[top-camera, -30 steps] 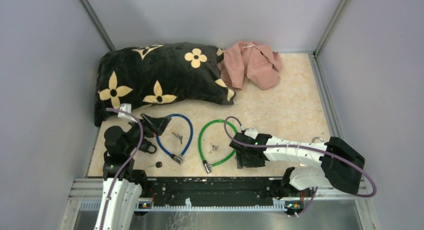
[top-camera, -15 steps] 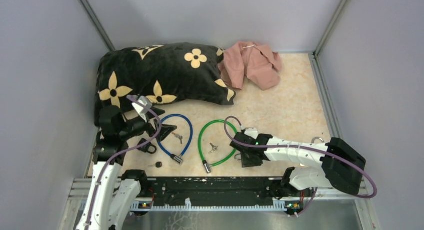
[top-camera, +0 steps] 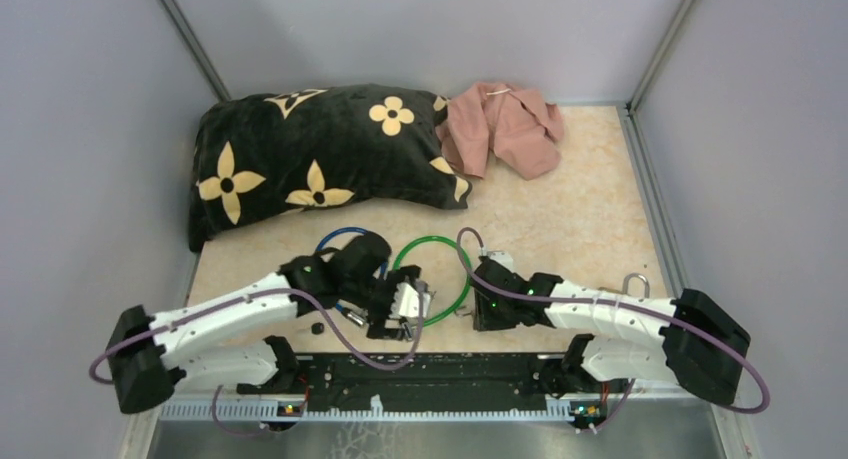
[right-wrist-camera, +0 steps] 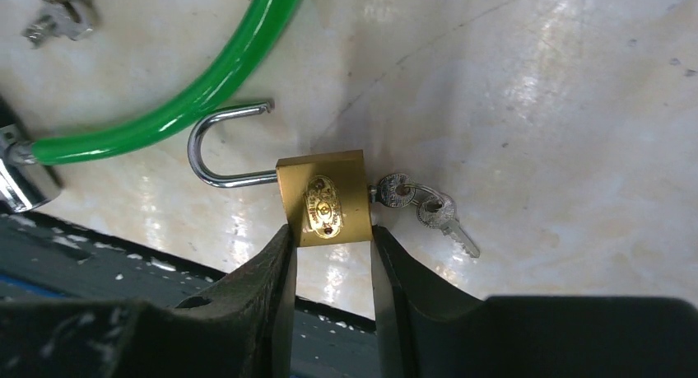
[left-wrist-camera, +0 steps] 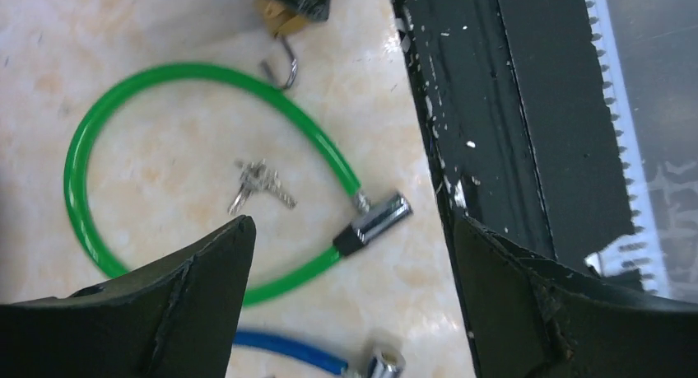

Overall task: Lock with the key
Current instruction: Pick up the lock from the center of the board, then lock the lock, then place the key at the center of the board, then place the lock at the center of the board, then move the lock to the center of the board.

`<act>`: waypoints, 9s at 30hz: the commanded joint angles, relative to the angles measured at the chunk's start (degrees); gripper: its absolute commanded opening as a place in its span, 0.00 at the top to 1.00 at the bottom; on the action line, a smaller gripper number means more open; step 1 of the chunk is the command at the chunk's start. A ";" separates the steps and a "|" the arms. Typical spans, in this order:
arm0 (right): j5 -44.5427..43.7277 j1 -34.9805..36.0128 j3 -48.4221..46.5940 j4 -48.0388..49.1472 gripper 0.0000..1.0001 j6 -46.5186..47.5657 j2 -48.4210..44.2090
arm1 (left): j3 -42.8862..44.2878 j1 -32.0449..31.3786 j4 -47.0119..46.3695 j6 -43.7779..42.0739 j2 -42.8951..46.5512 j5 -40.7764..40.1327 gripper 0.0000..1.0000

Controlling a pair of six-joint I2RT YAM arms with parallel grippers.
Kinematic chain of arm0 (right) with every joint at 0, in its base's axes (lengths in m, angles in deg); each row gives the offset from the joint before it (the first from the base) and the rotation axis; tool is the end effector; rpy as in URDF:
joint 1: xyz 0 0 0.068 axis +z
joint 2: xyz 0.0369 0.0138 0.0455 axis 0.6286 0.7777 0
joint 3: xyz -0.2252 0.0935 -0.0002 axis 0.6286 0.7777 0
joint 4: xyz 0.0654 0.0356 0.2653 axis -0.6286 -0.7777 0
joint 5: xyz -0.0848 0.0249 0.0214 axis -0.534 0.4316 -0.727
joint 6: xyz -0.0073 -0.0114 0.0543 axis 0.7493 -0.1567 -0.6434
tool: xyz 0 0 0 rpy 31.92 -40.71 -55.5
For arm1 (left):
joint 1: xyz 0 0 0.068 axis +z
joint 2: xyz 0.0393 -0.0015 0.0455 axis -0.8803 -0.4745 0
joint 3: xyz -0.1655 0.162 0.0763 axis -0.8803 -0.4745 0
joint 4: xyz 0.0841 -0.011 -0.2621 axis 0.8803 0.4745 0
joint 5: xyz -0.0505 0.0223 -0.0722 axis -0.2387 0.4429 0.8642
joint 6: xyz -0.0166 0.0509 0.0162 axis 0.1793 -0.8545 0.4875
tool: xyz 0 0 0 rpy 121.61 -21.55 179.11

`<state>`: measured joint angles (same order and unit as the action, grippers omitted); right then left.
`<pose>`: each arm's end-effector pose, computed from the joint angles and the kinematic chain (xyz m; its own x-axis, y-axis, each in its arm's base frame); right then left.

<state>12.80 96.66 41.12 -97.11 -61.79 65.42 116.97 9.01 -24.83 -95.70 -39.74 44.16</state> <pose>0.1179 0.1770 0.1199 -0.9325 -0.0868 -0.3505 -0.1691 0.9627 0.2113 0.1288 -0.2005 0.2244 0.2093 0.6216 -0.7549 0.9770 -0.1657 0.1344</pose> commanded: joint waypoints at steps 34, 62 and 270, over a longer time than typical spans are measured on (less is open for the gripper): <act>9.94 -4.67 10.19 6.61 1.00 -0.85 -22.91 | 1.06 -13.10 -46.79 11.80 -36.89 -9.80 1.00; 38.09 -8.05 -14.06 18.64 0.02 33.81 -27.01 | -12.03 12.50 -50.83 56.78 18.23 20.59 1.00; -18.65 -70.60 -6.50 3.28 0.07 19.12 -13.56 | -13.12 6.57 -51.58 50.82 -4.36 -4.71 0.01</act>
<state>-8.38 34.81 34.81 -100.09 -47.69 49.73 110.63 9.25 -78.97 -44.55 -53.83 37.89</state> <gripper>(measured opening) 0.957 0.987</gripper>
